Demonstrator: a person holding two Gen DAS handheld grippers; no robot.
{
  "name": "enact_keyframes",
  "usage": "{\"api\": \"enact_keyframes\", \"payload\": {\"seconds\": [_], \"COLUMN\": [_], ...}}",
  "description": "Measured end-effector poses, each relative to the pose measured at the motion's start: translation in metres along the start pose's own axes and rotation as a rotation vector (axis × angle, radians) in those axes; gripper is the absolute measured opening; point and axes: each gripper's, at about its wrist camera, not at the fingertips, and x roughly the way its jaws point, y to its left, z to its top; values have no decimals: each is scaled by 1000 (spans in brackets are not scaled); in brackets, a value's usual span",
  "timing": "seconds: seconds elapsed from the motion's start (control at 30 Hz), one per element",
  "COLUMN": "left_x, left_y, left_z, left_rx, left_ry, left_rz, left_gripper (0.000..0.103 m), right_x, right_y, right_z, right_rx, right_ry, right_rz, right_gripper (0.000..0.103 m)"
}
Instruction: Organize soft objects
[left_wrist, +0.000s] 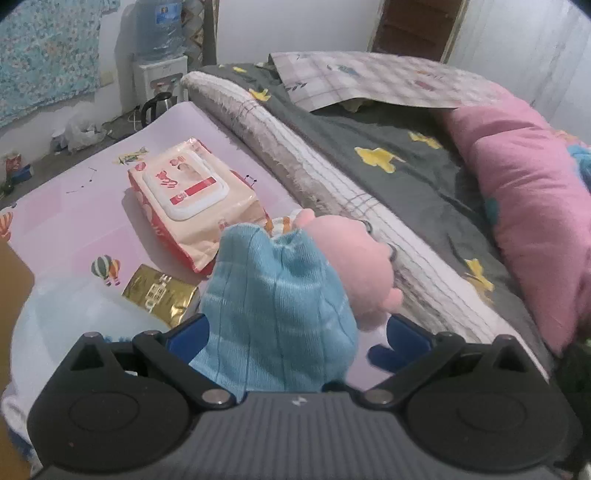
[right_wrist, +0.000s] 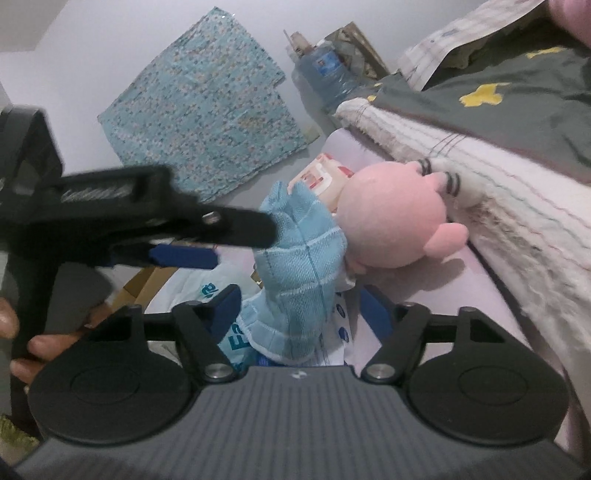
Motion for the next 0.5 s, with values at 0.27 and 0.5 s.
{"api": "enact_keyframes", "payload": {"seconds": [0.27,0.5], "left_x": [27,0], "left_y": [5,8], "left_z": [5,1], "left_rx": [-47,-77], "left_ry": [68,21], "left_rz": [16,-2], "left_gripper": [57,25], "right_x": [26,19], "right_y": [-6,7], "right_z": [2,1], "right_rx": [3,-27], "right_ry": [21,10], "right_rz": [39,61], "right_gripper": [53,47]}}
